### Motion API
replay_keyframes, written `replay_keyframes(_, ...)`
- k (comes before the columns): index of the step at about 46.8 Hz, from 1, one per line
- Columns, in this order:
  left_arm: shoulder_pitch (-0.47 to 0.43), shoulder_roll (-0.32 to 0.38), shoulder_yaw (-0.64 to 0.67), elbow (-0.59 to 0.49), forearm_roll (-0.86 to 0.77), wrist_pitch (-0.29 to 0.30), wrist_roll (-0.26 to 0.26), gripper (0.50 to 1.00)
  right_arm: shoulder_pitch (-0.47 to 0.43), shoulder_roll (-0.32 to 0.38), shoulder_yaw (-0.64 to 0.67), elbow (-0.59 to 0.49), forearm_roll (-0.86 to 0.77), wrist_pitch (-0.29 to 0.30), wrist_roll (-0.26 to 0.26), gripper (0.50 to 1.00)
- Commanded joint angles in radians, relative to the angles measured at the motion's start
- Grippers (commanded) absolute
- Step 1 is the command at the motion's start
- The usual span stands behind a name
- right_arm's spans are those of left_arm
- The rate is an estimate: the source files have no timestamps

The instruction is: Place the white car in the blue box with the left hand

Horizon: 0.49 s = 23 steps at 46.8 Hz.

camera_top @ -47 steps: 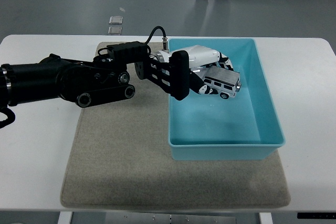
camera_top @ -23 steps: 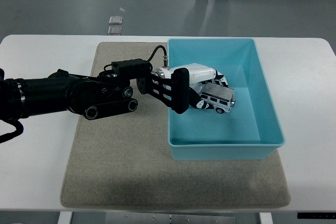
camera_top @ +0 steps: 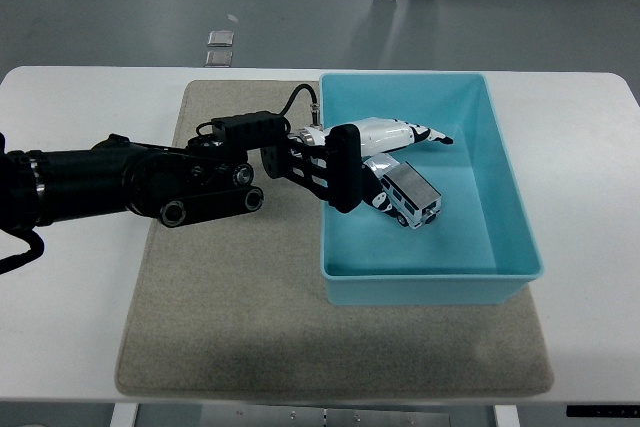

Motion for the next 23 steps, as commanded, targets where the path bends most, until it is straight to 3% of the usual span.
replay_keyframes(1,-0.002,0.016,-0.09,-0.012,-0.004,0.0,0.0,0.996,0.0,0.0,0.0,0.001,0.0,0.0,0.0,0.936)
replay_keyframes(14,0.001,0.12,-0.334,-0.061,-0.09,-0.014,-0.001,0.996,0.0,0.0,0.0,-0.001,0.0,0.0,0.0,0.936)
replay_keyframes(23,0.032,0.209,-0.4,-0.038,-0.51,-0.025,-0.003,0.996,0.0,0.0,0.0,0.001,0.0,0.0,0.0,0.936)
